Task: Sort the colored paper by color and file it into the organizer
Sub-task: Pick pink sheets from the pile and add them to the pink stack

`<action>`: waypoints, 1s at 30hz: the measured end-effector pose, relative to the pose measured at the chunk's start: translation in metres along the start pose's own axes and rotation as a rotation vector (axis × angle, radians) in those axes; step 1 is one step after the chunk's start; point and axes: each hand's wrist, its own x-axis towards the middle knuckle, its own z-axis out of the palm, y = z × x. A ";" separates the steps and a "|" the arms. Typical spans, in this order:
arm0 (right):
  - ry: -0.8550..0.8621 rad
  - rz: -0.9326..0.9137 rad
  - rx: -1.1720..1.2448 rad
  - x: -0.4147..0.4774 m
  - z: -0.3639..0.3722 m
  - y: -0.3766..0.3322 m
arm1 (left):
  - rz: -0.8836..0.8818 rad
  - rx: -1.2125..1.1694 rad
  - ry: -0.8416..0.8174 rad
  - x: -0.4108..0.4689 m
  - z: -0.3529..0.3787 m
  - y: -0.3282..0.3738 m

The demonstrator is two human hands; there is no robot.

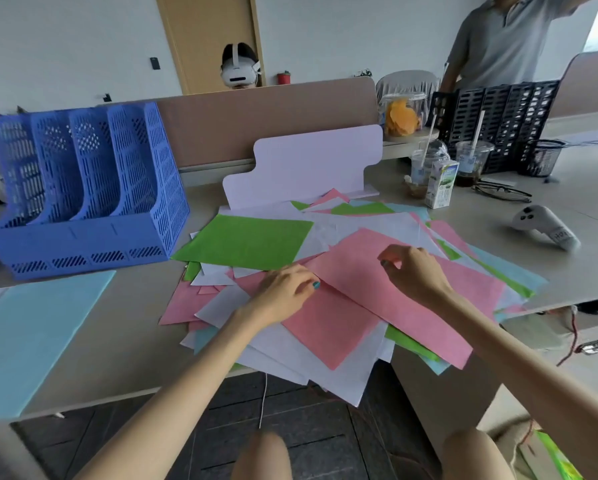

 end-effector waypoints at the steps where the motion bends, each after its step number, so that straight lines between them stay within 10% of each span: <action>1: -0.012 -0.001 -0.048 0.000 -0.001 0.002 | -0.036 -0.026 0.021 -0.001 -0.002 0.001; 7: -0.303 -0.018 0.107 -0.004 0.016 -0.003 | -0.253 -0.535 0.156 0.005 -0.002 0.012; 11: -0.319 -0.014 0.346 0.003 0.024 -0.016 | -0.281 -0.467 0.252 0.008 -0.004 0.011; 17: -0.147 0.051 0.088 0.024 0.021 -0.006 | -0.503 -0.411 0.380 0.000 -0.024 -0.032; 30: -0.446 0.296 -0.031 0.065 0.023 -0.035 | -0.629 -0.514 0.330 -0.010 -0.016 -0.064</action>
